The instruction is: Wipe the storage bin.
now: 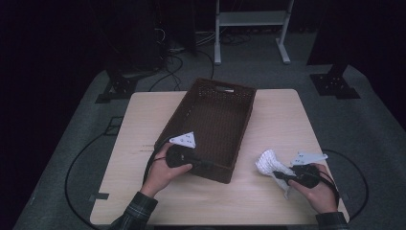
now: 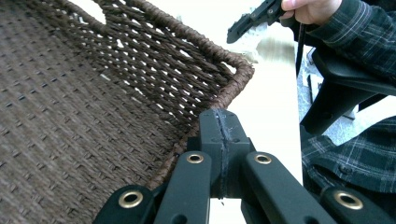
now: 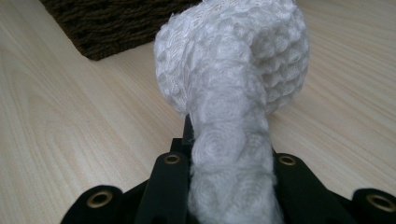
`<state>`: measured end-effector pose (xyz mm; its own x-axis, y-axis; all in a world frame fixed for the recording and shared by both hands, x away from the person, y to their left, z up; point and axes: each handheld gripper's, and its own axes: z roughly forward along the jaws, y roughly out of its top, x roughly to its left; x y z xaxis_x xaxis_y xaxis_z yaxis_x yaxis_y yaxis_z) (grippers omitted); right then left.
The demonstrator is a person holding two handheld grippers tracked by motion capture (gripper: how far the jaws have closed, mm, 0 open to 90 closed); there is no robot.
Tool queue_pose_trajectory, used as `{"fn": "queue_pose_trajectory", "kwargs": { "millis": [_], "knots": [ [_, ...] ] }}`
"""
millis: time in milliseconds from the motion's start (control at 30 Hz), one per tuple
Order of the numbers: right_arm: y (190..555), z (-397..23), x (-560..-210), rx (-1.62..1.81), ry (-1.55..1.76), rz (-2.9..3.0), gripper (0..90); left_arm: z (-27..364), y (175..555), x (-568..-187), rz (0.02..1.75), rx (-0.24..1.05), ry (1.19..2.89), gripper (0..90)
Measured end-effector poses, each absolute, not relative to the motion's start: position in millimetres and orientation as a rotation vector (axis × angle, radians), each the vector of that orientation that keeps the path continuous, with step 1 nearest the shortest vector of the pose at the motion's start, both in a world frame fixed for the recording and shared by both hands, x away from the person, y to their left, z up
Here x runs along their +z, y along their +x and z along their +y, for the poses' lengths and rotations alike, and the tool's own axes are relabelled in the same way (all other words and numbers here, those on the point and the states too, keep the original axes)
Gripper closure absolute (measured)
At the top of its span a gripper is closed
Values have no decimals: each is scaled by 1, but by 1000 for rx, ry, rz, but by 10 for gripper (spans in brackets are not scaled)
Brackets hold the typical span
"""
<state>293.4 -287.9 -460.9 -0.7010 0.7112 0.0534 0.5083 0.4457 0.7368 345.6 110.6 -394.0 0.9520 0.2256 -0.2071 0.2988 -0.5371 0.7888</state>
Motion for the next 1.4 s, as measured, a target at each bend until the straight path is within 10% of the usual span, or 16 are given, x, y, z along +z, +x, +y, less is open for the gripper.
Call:
{"fn": "queue_pose_trajectory", "kwargs": {
  "millis": [833,1400],
  "knots": [
    [293,-288,-462,1126,1047,2428,750,203,352,-368,489,174,2162,439],
    [294,-289,-463,1132,1044,2429,748,224,361,-389,551,257,2237,488]
  ]
}}
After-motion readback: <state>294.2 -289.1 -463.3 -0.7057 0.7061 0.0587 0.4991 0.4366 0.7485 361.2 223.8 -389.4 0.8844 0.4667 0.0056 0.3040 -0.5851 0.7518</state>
